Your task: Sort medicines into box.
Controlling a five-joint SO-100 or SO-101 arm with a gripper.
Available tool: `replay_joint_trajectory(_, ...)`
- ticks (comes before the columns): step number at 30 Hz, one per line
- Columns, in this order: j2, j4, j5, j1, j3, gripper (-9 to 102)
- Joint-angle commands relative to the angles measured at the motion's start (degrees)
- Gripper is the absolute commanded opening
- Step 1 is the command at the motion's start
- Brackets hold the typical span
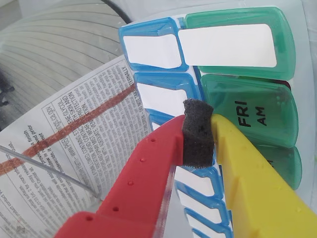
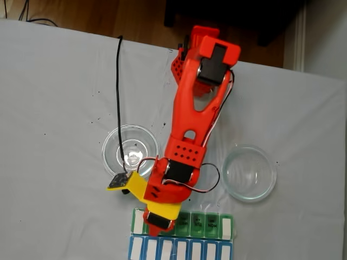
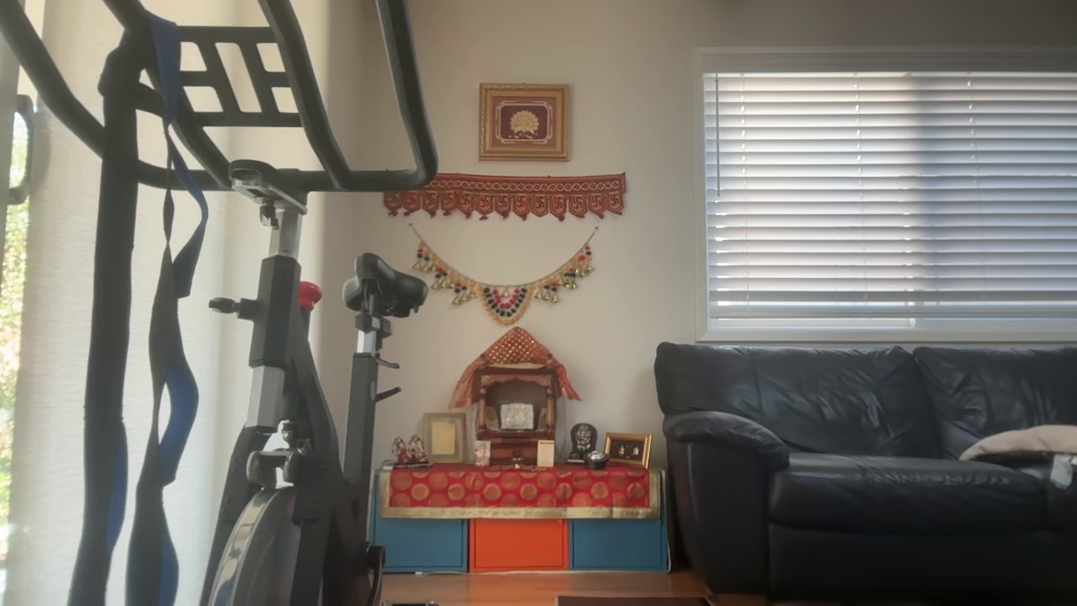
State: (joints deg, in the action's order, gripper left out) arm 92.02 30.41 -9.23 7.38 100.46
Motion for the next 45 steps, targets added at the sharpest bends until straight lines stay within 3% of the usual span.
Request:
replay_joint_trajectory(1, -2.3, 3.4, 0.7, 0.2, -4.0, 2)
replay_joint_trajectory(9, -4.0, 14.9, 1.4, 0.5, -9.5, 2)
replay_joint_trajectory(28, 1.4, 11.3, 0.9, 1.2, -5.4, 2)
replay_joint_trajectory(37, -0.2, 20.2, 1.8, 2.1, -9.5, 2)
replay_joint_trajectory(45, -1.2, 22.9, 1.3, 2.5, -10.9, 2)
